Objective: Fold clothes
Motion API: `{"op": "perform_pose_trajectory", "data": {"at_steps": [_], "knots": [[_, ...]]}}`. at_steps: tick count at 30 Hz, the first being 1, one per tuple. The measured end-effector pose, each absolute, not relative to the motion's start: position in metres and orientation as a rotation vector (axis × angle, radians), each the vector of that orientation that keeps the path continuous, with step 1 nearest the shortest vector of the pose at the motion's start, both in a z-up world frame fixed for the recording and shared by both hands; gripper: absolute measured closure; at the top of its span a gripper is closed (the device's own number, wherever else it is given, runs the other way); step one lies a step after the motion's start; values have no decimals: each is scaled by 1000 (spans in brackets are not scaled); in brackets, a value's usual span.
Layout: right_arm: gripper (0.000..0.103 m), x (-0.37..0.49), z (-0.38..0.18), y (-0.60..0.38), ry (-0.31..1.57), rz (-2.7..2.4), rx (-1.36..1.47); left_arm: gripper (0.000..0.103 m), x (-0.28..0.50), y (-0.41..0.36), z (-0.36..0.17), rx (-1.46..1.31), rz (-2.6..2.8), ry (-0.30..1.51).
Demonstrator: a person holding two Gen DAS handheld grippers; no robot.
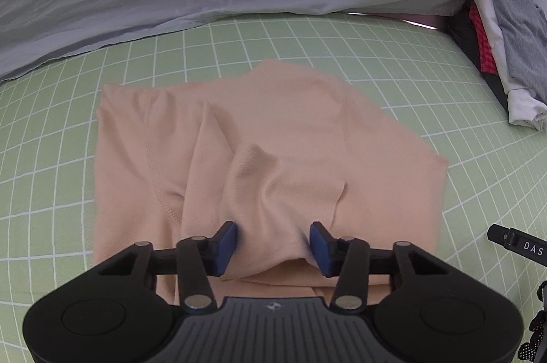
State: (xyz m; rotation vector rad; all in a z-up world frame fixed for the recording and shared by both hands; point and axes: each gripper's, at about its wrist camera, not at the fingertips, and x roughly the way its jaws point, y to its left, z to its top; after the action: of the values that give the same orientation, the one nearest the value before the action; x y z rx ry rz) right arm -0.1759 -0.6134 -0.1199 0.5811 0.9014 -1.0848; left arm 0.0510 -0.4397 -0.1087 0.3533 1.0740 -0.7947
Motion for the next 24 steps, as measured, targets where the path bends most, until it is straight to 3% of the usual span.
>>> {"op": "perform_pose_trajectory", "data": {"at_steps": [1,4,24], "knots": [[1,-176,-121,-614,905,-1086,582,79,52,-440,-110,356,-788,1078],[1,-176,-122,-615,913,-1088,584,93,58,-433,-108,300,-789,1093],[1,-157,-119,-602,940,-1018,513,96,149,-277,-2,-122,-437,799]]}}
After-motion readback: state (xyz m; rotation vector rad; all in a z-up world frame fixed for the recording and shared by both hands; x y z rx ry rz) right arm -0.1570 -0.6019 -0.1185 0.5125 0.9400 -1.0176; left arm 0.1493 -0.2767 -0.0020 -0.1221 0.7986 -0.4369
